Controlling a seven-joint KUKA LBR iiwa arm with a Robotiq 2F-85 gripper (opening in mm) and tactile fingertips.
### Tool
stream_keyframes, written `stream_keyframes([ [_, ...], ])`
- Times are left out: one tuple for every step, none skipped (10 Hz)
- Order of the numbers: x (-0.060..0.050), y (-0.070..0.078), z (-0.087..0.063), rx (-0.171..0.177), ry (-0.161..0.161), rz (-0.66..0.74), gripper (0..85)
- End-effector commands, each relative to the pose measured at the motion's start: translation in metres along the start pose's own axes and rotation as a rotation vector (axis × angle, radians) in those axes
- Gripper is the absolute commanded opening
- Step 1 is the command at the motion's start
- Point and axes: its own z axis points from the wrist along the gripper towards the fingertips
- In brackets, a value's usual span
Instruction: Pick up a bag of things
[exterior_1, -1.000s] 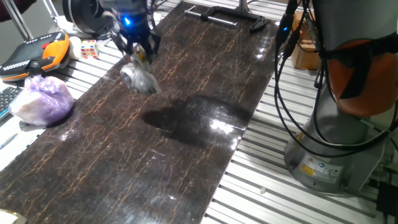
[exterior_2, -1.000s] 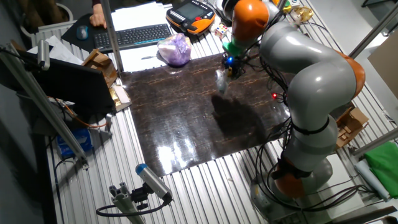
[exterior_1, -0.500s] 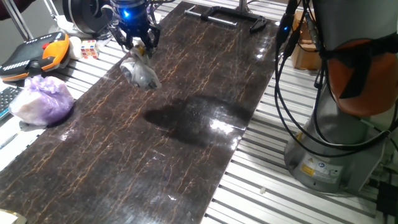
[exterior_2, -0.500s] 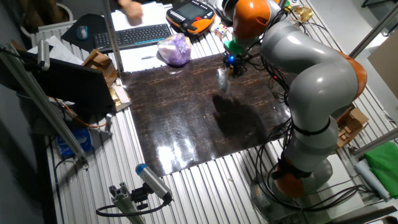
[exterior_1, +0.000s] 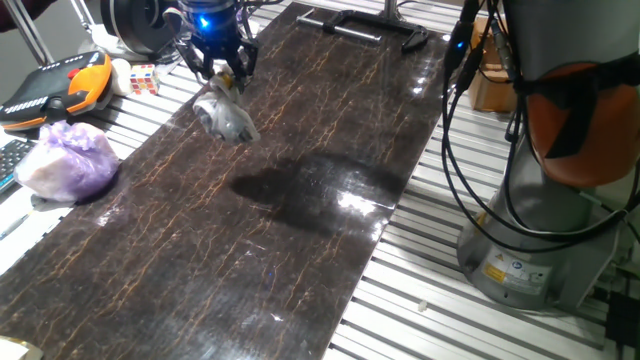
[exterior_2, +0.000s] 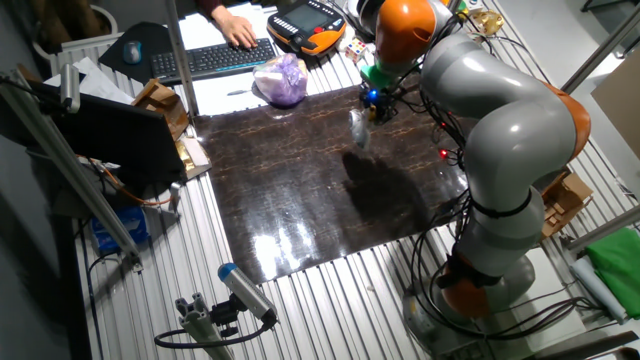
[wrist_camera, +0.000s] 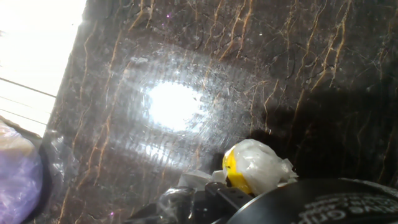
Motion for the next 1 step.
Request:
stream_keyframes([
  [-0.0002,-0.0003,-0.0001,0.000,0.001,-0.001,0.7],
])
